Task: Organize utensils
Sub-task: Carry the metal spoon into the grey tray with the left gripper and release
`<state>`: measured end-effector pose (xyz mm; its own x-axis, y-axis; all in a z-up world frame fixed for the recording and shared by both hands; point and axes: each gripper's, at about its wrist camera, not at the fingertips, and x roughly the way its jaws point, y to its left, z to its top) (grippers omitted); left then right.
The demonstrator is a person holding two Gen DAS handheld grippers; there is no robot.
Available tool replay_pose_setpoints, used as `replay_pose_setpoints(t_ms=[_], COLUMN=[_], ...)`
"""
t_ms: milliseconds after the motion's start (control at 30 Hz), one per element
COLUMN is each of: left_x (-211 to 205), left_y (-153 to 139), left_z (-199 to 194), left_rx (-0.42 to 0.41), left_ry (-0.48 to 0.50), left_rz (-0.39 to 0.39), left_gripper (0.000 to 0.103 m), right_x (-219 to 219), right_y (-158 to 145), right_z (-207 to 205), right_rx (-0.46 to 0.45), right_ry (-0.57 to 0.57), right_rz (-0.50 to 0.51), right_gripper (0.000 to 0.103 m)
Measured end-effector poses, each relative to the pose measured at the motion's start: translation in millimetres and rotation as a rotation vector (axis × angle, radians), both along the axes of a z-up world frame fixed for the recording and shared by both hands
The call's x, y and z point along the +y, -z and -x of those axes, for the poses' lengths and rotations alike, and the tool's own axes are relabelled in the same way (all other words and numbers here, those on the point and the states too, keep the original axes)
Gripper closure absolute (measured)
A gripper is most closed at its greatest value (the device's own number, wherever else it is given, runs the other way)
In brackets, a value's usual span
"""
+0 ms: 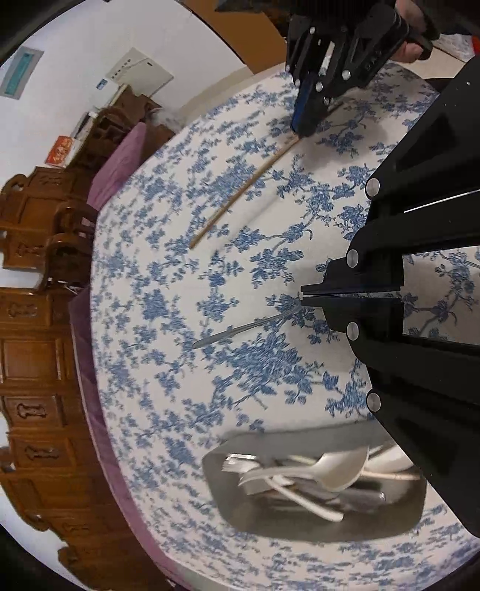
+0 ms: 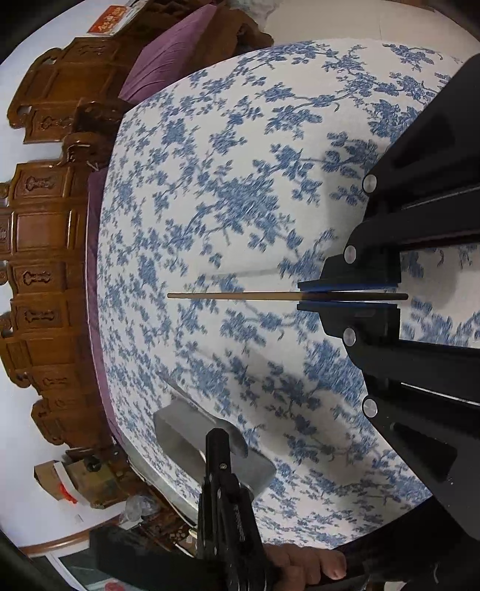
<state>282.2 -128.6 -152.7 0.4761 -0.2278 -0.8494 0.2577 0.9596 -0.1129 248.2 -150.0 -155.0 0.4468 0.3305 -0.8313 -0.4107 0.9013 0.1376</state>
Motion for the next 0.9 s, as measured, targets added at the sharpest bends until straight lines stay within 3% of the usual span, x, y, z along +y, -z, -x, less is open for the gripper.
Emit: replay_pose_setpoints(t_ms=[467,900], left_x=[65.9,134.2], left_y=[-48.4,-32.5], left_z=[21.6,29.7], left_rx=[-0.089,-0.056], left_ry=[-0.010,-0.063], left_rz=[0.015,0.003], left_gripper=[0.103,0.103], right_x=[76.4,145.5], right_y=[-24.6,-27.4], right_z=[7.3,12.4], right_rx=[-0.040,-0.040], right_ry=[-0.024,-0.088], right_rz=[-0.009,-0.012], right_gripper=[0.097,0.097])
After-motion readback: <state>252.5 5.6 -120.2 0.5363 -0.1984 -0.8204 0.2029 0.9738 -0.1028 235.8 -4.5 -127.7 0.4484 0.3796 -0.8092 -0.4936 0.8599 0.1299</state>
